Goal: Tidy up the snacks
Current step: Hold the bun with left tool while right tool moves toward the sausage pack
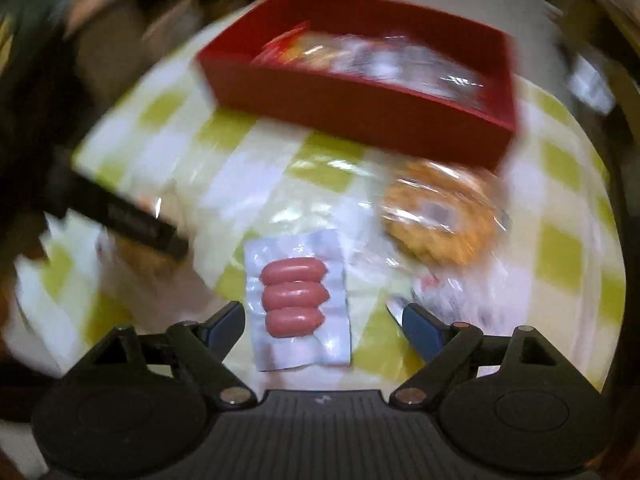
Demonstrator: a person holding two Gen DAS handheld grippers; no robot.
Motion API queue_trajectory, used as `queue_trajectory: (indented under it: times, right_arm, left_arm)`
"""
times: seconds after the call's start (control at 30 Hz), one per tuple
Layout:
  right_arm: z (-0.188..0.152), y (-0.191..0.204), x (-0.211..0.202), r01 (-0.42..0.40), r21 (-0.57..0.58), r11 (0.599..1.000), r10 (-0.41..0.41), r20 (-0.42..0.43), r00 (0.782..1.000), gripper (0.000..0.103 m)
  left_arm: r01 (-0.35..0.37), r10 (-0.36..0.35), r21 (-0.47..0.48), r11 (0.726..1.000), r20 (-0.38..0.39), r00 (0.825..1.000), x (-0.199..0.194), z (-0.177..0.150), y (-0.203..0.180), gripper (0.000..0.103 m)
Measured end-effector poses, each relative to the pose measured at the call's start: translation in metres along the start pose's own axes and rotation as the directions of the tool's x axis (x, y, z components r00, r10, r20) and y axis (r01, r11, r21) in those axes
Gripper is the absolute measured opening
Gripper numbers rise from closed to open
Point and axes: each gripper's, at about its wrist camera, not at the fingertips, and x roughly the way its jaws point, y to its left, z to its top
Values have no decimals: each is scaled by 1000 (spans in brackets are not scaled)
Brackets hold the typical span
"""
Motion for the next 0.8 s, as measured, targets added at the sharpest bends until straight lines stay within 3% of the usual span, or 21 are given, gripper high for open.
queue_trajectory:
  times: [0.17, 0.3, 0.37, 0.43, 0.63, 0.77, 0.8]
  right_arm:
    - [11, 7, 33, -49, 18, 999, 50, -38, 998, 92]
    - [0, 23, 36, 21, -65, 998, -23, -27, 999, 92]
    - [-4, 23, 35, 36, -47, 998, -36, -15, 999, 90]
    - [-5, 19, 30, 45, -10, 999, -45, -11, 999, 74]
    - [-17, 14, 21, 57, 68, 996, -56, -13, 998, 74]
    - [-20, 6, 7, 51, 130, 990, -54, 18, 998, 74]
    - [-19, 2, 5, 48, 154, 987, -52, 23, 998, 74]
  left_arm:
    - [-22, 22, 20, 1000, 1, 1000, 4, 2, -2, 73]
    - [-40, 40, 51, 998, 5, 999, 8, 1, -11, 76]
    - [-53, 53, 67, 996, 11, 999, 8, -1, -15, 77]
    - [-50, 49, 65, 997, 9, 999, 9, -2, -16, 79]
    - [-68, 68, 41, 997, -6, 998, 16, -3, -11, 96]
    - [-54, 54, 8, 999, 3, 999, 15, 0, -6, 95]
    - [-64, 63, 13, 998, 12, 998, 14, 1, -7, 88]
